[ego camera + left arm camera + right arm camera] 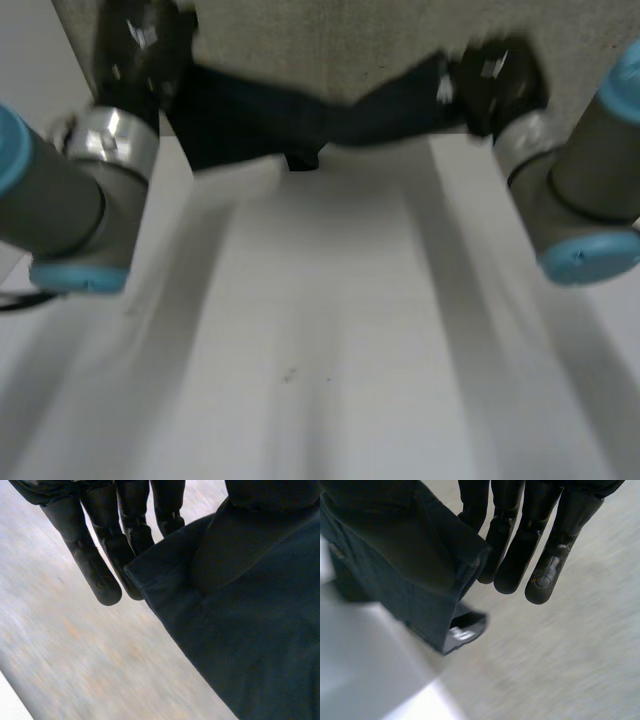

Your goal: Fold the shorts.

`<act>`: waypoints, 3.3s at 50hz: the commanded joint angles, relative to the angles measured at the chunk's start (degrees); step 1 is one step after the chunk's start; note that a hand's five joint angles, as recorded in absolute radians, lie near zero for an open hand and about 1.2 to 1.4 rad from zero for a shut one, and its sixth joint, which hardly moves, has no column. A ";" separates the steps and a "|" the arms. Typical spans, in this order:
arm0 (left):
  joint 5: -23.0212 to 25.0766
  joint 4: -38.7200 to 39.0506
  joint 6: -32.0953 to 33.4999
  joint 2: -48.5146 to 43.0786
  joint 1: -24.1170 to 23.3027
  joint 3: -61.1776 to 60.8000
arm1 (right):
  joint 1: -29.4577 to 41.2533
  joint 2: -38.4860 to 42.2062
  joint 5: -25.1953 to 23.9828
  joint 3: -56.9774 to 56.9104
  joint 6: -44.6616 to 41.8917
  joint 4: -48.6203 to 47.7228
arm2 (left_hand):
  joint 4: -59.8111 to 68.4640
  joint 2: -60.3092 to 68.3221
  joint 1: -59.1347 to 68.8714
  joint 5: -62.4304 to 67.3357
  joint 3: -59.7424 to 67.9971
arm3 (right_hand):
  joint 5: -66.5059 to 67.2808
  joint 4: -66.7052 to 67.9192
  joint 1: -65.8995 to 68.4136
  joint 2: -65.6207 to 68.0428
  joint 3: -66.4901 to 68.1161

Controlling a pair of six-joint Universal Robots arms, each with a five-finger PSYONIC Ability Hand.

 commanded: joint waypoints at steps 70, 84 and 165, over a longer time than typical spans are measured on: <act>8.27 -3.49 14.01 -47.97 -7.98 39.51 | -6.60 20.09 14.66 -0.32 -5.92 3.54 | -36.19 -36.20 -32.35 -34.49 -36.01 | -38.83 -40.84 -28.10 -39.37 -40.32; 3.27 3.03 10.69 -27.09 -8.34 17.31 | -5.98 -2.30 3.70 13.46 5.42 7.39 | -58.22 -58.23 -54.38 -56.52 -58.03 | -56.23 -58.25 -45.51 -56.77 -57.73; 2.29 -18.77 -18.07 -3.31 -3.32 1.62 | 5.02 -1.61 -18.48 7.59 21.39 10.66 | -56.03 -56.04 -52.19 -54.33 -55.84 | -51.78 -53.79 -41.05 -52.31 -53.27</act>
